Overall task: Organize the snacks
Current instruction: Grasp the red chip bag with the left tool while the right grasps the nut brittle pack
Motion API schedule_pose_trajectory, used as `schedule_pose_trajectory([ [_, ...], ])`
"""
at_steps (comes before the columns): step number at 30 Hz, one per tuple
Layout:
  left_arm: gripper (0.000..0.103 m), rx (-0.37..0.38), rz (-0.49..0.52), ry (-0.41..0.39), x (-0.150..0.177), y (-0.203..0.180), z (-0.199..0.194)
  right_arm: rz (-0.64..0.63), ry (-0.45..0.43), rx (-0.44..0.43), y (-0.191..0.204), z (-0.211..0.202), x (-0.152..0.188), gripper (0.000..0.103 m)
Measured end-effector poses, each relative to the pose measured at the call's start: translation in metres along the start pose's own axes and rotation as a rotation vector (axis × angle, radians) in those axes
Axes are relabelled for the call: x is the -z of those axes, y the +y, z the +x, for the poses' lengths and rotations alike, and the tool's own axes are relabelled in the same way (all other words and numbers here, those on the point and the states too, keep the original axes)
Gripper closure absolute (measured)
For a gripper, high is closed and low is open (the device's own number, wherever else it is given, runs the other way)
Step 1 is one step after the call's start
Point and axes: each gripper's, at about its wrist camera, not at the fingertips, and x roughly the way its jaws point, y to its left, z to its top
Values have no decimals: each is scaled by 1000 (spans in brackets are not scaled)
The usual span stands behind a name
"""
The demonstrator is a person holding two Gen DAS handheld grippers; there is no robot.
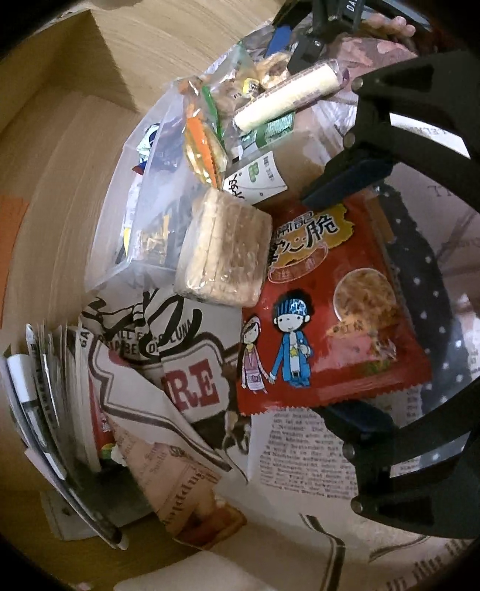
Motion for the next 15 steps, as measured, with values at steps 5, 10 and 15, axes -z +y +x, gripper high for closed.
schedule_pose_trajectory([
  [5,25,19,12,-15,0,-1,0,52,7,-7,-10,7,0,20],
  [10,41,-1,14,-43,4,-3,-6,79,9,-48,-15,7,3,30],
  [15,58,6,-9,-81,7,1,-23,54,-6,-25,-10,2,7,31],
])
